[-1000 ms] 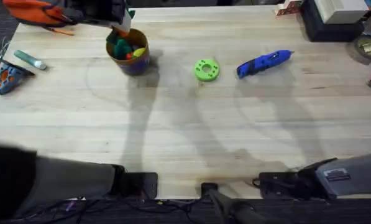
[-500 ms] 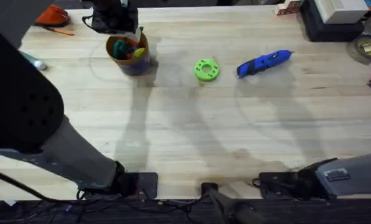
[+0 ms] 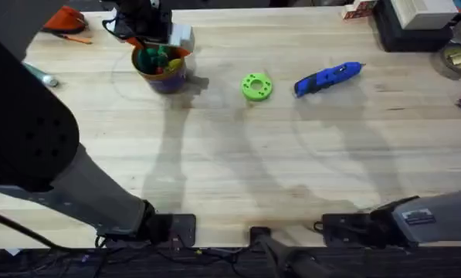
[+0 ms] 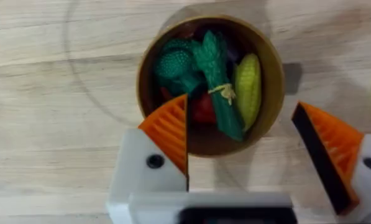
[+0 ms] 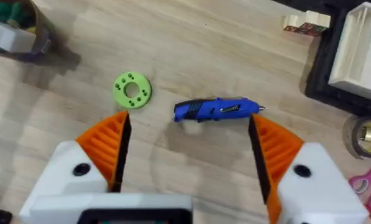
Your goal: Pick up the gripper from the table and insert it into the empty holder that is missing its gripper. Then pick up a screw, insert it into the mounting hole, and use the screwdriver to tighten it. Finally, clean up the table by picking up the vegetable and placing it into the bucket.
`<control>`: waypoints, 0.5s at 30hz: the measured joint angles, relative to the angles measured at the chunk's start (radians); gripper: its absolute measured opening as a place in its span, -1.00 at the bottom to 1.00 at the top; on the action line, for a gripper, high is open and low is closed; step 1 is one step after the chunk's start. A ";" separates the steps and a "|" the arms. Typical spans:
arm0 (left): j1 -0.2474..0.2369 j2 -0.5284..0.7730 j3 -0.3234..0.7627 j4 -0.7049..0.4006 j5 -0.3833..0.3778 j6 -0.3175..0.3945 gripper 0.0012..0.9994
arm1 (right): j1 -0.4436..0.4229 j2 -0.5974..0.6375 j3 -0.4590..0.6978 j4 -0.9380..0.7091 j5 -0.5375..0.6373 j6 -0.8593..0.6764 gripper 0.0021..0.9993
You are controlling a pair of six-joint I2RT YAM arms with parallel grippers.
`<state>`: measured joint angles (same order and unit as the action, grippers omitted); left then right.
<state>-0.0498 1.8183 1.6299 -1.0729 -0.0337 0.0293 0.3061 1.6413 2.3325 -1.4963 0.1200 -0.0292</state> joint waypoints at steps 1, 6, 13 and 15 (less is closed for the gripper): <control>0.000 0.000 0.000 0.001 0.000 0.000 0.97 | 0.000 0.000 0.000 0.000 0.000 0.000 0.99; 0.000 0.000 0.000 0.000 0.003 0.001 0.97 | 0.000 0.000 0.000 0.000 0.000 0.000 0.99; 0.000 -0.063 0.000 -0.009 0.011 0.001 0.97 | 0.000 0.000 0.000 0.000 0.000 0.000 0.99; 0.000 -0.110 0.000 -0.021 0.012 0.001 0.97 | 0.000 0.000 0.000 0.000 0.000 0.000 0.99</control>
<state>-0.0498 1.7081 1.6299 -1.0940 -0.0216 0.0299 0.3061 1.6413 2.3325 -1.4963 0.1200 -0.0292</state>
